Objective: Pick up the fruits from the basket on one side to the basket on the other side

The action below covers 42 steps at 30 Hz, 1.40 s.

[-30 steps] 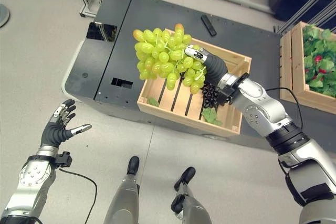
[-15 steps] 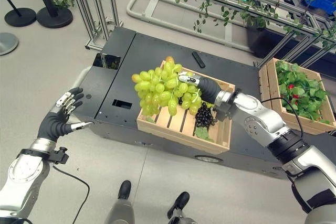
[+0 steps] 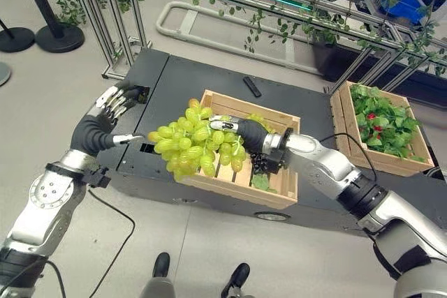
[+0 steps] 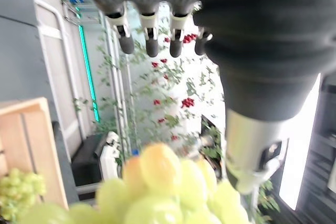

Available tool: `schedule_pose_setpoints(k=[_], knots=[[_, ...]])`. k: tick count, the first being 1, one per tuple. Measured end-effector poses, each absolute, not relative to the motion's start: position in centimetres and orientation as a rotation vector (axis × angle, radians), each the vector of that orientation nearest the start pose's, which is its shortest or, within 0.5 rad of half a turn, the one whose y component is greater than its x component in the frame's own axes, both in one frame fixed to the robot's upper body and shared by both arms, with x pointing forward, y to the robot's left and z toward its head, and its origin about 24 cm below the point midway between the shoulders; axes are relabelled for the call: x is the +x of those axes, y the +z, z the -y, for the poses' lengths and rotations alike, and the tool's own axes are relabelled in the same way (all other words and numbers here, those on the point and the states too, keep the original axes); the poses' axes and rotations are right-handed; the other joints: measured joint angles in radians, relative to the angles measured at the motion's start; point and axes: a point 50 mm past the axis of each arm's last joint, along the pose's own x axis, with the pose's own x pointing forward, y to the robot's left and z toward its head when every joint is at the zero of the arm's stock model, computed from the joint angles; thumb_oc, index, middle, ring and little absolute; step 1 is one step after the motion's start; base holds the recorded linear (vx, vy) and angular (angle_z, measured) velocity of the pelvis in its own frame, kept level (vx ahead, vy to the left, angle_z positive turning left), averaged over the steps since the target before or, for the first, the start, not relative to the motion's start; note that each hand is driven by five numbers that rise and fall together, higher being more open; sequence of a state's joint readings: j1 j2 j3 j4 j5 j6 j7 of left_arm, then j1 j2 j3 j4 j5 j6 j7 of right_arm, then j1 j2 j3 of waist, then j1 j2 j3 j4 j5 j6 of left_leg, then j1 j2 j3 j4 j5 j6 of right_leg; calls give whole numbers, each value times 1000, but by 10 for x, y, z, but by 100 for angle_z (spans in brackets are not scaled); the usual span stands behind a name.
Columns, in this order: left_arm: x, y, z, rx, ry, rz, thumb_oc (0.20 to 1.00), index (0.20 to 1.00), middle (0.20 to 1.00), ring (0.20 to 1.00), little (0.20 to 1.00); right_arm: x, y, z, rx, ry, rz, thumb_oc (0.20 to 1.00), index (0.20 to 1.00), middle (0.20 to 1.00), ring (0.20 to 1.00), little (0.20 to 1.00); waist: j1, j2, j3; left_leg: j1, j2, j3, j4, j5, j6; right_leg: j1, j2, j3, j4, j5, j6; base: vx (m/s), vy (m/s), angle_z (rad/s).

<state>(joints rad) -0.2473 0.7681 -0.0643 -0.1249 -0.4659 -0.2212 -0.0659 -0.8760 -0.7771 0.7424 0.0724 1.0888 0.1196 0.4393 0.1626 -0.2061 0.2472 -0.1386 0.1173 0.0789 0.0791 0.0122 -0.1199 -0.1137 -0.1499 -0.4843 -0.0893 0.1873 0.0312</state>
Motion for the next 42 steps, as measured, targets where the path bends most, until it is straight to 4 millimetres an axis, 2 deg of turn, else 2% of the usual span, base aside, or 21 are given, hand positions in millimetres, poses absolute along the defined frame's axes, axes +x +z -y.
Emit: schedule_pose_setpoints(k=[6, 17, 20, 25, 29, 37, 42], knots=[[276, 191, -223, 313, -257, 517, 1000, 1000, 1000, 1000, 1000, 314, 199, 77, -80, 1181, 54, 200, 200, 200, 200, 200, -8, -1, -1, 9, 3, 5, -2, -2, -3, 1, 5, 10, 0, 0, 0, 26, -4, -5], [273, 185, -231, 372, -271, 451, 1000, 1000, 1000, 1000, 1000, 314, 210, 72, -118, 1198, 93, 200, 200, 200, 200, 200, -9, -12, -11, 41, 4, 34, -18, -3, -3, 6, 6, 35, 0, 0, -1, 11, 5, -7], [274, 184, -240, 421, -265, 414, 1000, 1000, 1000, 1000, 1000, 314, 211, 72, -119, 1197, 95, 200, 200, 200, 200, 200, -13, -12, -11, 41, 5, 35, -18, -3, -4, 5, 7, 36, 0, 0, -1, 0, 0, 0], [274, 178, -262, 489, -220, 321, 1000, 1000, 1000, 1000, 1000, 314, 212, 72, -120, 1189, 103, 200, 200, 200, 200, 200, -11, -13, -25, 47, 5, 44, -24, -4, -5, 4, 7, 38, 0, 0, -1, 2, 1, -2], [269, 166, -268, 494, -217, 265, 1000, 1000, 1000, 1000, 1000, 314, 214, 73, -123, 1185, 114, 200, 200, 200, 200, 200, -12, -13, -37, 57, 5, 54, -32, -4, -5, 5, 7, 40, 0, 0, 0, 5, 2, -6], [261, 166, -284, 544, -193, 222, 1000, 1000, 1000, 1000, 1000, 318, 217, 91, -166, 1132, 113, 200, 200, 200, 200, 200, -12, -13, -37, 57, 6, 54, -33, -4, -5, 5, 7, 39, 0, 0, 0, 0, 0, 0], [258, 163, -286, 546, -207, 200, 1000, 1000, 1000, 1000, 1000, 318, 218, 94, -174, 1122, 111, 200, 200, 200, 200, 200, -15, -13, -37, 58, 6, 54, -33, -4, -5, 5, 7, 39, 0, 0, 0, 0, 0, 0]])
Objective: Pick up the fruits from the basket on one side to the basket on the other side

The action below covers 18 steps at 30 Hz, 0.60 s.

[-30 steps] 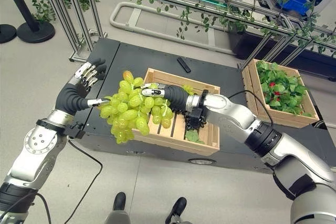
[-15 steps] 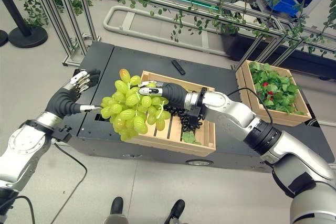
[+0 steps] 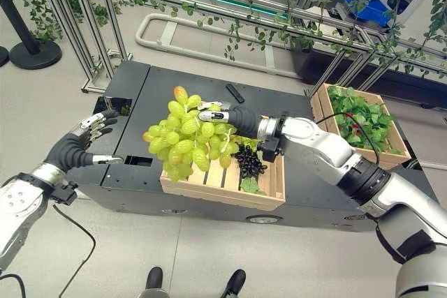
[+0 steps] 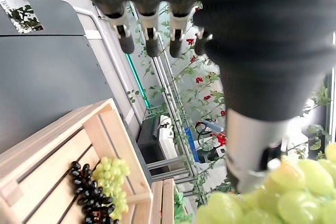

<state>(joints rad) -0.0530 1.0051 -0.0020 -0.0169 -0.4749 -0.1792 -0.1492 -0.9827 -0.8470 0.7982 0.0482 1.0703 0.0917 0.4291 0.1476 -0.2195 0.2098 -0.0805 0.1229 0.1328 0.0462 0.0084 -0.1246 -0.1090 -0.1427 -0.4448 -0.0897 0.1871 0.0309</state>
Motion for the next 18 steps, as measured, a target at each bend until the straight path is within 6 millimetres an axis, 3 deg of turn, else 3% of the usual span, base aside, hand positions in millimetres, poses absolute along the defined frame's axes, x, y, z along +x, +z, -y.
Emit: schedule_pose_setpoints(k=[7, 18], knots=[[259, 161, -285, 486, -276, 139, 1000, 1000, 1000, 1000, 1000, 318, 218, 93, -172, 1124, 112, 200, 200, 200, 200, 200, -8, 0, 0, 1, 0, 0, 0, 0, 0, 0, 0, 0, 0, 0, 0, 0, 0, 0], [275, 159, -245, 477, -529, 85, 1000, 1000, 1000, 1000, 1000, 314, 220, 69, -128, 1197, 147, 200, 200, 200, 200, 200, -39, 1, -7, 3, 0, 1, 0, 0, 0, 2, 0, 2, 0, 0, 0, 0, 0, 0]])
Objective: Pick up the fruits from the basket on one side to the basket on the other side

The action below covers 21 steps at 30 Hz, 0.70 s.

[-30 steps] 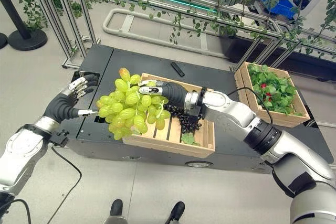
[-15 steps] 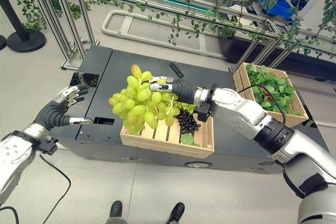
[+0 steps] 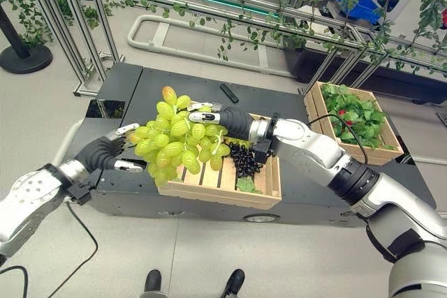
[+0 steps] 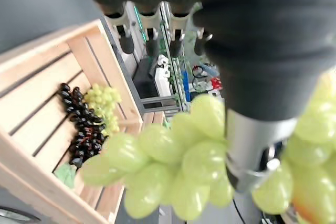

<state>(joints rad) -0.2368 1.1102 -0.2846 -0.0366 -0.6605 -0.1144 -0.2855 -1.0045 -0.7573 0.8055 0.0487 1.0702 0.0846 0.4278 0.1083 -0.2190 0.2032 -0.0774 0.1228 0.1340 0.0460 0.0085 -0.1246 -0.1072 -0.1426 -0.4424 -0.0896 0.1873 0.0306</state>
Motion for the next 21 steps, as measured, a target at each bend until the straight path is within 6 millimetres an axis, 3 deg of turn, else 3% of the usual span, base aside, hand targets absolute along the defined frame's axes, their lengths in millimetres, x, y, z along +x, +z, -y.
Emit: schedule_pose_setpoints(k=[7, 21], knots=[[285, 154, -224, 457, -569, 115, 1000, 1000, 1000, 1000, 1000, 306, 228, 36, -78, 1290, 203, 200, 200, 200, 200, 200, -9, 1, -18, 2, 0, 0, 0, 0, 0, 1, 0, 0, 0, 0, 0, 0, 0, 0], [284, 137, -212, 444, -624, 65, 1000, 1000, 1000, 1000, 1000, 305, 223, 17, -42, 1313, 196, 200, 200, 200, 200, 200, -9, 0, -27, 13, 0, 1, -1, 0, 0, 11, -1, 1, 0, -1, 0, 0, 0, 0]])
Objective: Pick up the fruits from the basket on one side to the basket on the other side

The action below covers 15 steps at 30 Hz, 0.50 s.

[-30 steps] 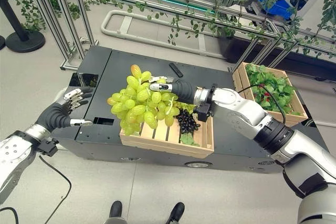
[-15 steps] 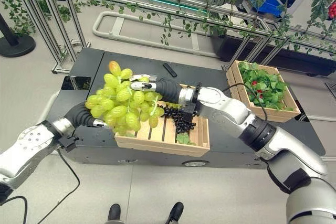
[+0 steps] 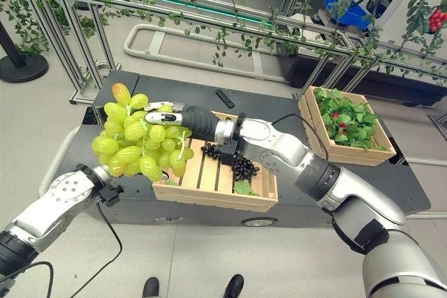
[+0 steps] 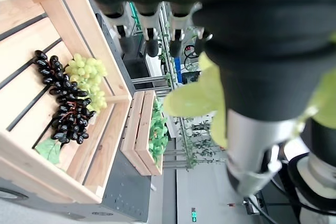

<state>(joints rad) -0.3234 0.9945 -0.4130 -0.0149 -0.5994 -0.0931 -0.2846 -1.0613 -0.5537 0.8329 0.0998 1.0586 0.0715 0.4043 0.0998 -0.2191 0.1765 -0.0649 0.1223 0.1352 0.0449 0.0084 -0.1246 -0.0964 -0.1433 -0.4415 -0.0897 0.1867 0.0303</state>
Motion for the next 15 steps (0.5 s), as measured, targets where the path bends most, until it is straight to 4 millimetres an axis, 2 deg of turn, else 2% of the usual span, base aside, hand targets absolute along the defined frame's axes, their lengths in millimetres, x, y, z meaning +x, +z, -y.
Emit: schedule_pose_setpoints(k=[8, 15], knots=[[281, 133, -213, 436, -623, 48, 1000, 1000, 1000, 1000, 1000, 310, 220, 18, -33, 1290, 184, 200, 200, 200, 200, 200, 0, 1, -9, 0, 0, 0, -1, 0, 0, 0, 0, 0, 0, 0, 0, 0, 0, 0], [269, 115, -223, 364, -574, 8, 1000, 1000, 1000, 1000, 1000, 318, 214, 29, 23, 1213, 177, 200, 200, 200, 200, 200, 2, 1, -20, -1, 0, 0, -3, 0, 0, -2, 0, 0, 0, -5, 3, 0, 0, 0]])
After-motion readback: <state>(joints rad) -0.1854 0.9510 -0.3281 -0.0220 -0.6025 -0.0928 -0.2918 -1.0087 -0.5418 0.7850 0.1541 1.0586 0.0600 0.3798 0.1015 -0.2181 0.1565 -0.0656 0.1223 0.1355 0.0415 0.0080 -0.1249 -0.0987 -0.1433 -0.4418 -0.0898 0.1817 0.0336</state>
